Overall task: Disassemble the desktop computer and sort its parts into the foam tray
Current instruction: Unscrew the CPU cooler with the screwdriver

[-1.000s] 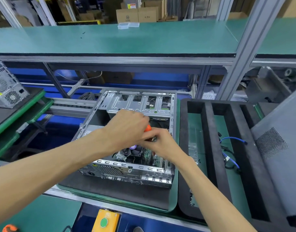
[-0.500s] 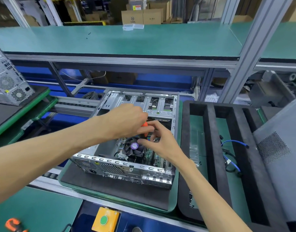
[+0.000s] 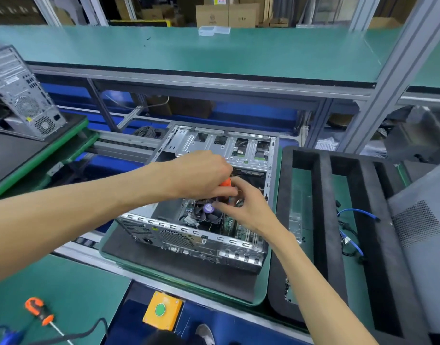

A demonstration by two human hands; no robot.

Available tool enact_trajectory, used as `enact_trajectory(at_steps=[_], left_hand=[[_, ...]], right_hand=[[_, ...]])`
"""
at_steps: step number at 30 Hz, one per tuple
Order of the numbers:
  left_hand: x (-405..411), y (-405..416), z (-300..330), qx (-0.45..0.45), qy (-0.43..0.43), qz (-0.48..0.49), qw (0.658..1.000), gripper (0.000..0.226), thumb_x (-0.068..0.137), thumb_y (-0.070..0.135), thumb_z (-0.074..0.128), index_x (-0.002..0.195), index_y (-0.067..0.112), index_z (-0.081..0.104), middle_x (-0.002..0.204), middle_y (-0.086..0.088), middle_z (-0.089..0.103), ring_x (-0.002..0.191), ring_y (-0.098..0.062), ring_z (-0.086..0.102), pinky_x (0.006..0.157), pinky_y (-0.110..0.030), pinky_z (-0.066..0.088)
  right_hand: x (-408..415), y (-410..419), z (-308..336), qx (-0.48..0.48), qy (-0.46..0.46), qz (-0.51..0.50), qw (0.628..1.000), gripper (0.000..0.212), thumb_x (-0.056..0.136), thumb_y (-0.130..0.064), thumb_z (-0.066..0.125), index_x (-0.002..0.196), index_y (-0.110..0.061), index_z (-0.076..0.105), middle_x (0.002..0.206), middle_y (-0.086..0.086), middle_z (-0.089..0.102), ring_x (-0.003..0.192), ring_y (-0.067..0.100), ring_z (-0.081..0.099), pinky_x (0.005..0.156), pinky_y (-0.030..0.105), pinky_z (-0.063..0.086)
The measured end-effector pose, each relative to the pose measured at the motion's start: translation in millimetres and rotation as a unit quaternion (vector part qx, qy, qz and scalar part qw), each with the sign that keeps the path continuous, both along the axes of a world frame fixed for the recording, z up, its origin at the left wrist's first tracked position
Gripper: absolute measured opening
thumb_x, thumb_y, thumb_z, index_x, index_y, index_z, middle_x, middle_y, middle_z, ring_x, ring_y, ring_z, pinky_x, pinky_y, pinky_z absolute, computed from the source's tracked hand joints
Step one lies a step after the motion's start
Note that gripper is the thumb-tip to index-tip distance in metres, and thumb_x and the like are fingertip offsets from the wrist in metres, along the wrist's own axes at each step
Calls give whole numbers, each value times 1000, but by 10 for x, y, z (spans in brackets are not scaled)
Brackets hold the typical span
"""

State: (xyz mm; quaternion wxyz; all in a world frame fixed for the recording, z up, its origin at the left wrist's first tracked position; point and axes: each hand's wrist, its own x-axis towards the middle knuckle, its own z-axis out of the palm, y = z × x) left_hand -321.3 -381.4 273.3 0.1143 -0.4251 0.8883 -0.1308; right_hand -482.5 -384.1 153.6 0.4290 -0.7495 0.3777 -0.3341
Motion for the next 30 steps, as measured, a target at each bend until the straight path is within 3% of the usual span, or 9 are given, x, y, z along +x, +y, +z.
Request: enact_trajectory(at_steps=[3,5,8,12,15,19,24,27,30], left_hand=[[-64,20,-67,-68,-71,-3,995,89,84,57,-13,88,13,66,55,-3,39,53,-27,44,47,-30,23],[-46,46,-62,-87,-41,25,995,79,93,60,2,86,14,65,58,-2,41,59,-29,53,47,-30,22],[22,93,-45,-12,49,-52,997,37,97,47,48,112,15,57,103,-2,54,84,-21,61,57,-34,41],[57,72,61,63,30,-55,996,28,97,29,53,118,12,55,113,-6,51,90,-26,61,70,-40,50],[-92,68,-38,-2,30,24,999,42,102,48,41,97,10,57,98,-8,61,83,-30,64,64,-39,45],[-243,79,-96,-81,1,74,994,58,101,60,33,60,17,36,70,-8,60,64,-29,58,54,-32,31],[-39,9,114,36,6,-81,996,28,96,34,57,114,13,53,108,-3,54,81,-25,62,60,-34,42],[-91,-30,135,14,-6,-28,999,38,102,46,43,97,12,59,95,-5,62,73,-26,58,62,-32,38],[-177,-34,48,-96,-77,13,992,61,104,55,25,61,14,41,60,-4,50,61,-28,55,55,-32,36]], right_hand=[[18,3,17,4,13,-13,1000,20,84,-40,80,96,-42,65,77,-2,63,60,8,53,58,21,41],[12,-1,20,25,-7,-6,1000,18,86,-38,79,97,-45,67,81,3,67,57,15,60,54,26,48],[-13,1,15,39,-32,4,999,16,90,-34,76,104,-28,71,84,8,70,61,28,67,56,44,57],[-36,8,9,35,-20,6,999,14,88,-38,76,93,-41,64,78,0,67,53,18,62,51,29,52],[0,-11,-21,8,28,4,1000,22,83,-48,78,94,-37,63,85,-1,65,63,14,53,59,30,44],[-1,-26,-41,48,40,-13,998,12,91,-36,75,97,-27,71,83,6,66,50,8,47,55,38,47],[-29,-19,-30,40,18,0,999,10,93,-33,70,92,-39,62,72,-6,61,53,10,50,50,27,46],[-1,-21,-29,15,45,7,999,18,90,-38,72,103,-31,62,87,-7,69,73,10,62,69,28,51],[23,-20,0,26,55,0,998,26,90,-40,72,111,-26,66,95,8,73,87,29,67,83,49,54]])
